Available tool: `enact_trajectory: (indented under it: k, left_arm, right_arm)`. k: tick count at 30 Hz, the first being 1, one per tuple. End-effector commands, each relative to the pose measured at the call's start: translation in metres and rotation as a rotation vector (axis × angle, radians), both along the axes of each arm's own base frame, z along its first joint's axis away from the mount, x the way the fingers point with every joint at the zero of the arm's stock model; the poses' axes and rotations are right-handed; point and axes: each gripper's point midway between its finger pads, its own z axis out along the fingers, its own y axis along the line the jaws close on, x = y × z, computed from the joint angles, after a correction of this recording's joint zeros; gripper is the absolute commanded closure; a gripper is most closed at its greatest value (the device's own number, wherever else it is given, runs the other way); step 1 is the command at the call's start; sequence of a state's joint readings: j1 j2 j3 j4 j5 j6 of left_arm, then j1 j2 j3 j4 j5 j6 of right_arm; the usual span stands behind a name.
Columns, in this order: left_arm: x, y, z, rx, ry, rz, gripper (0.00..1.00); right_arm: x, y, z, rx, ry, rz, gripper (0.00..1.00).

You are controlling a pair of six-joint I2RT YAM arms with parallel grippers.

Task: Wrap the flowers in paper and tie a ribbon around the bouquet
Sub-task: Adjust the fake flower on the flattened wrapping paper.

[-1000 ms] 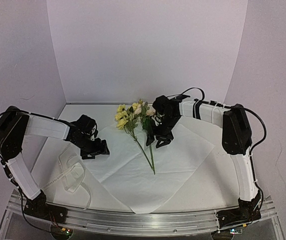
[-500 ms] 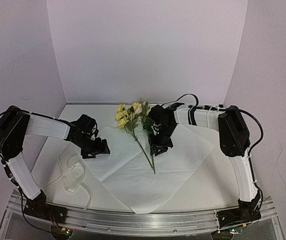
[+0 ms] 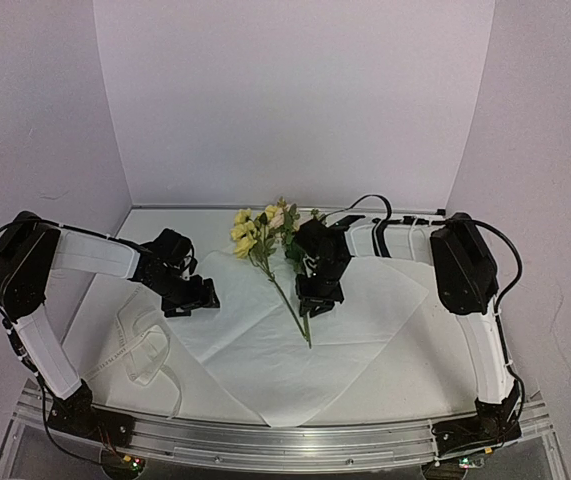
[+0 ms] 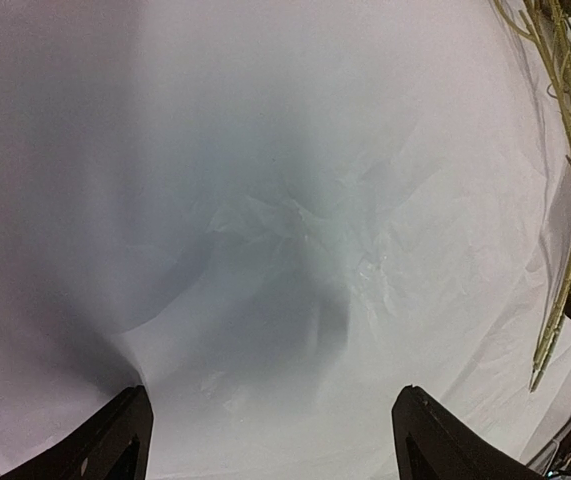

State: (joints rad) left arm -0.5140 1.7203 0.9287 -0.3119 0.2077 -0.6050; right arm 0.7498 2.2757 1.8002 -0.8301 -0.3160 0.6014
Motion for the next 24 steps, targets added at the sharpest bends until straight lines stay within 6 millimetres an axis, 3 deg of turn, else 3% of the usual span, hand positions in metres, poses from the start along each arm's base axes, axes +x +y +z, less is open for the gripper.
enact_trajectory:
  k: [1,9,24]
  left_arm:
    - [-0.008,0.007,-0.017,0.033,0.051,-0.003,0.14]
    - [-0.008,0.007,-0.015,0.032,0.048,-0.001,0.14]
    - [-0.010,0.008,-0.016,0.030,0.052,-0.003,0.14]
  right_arm:
    - [0.000,-0.014,0.002,-0.056,-0.044,0.006,0.74]
    - [-0.004,-0.004,-0.008,-0.012,-0.011,-0.055,0.85]
    - [-0.001,0.029,0.002,0.071,-0.014,-0.111,0.87]
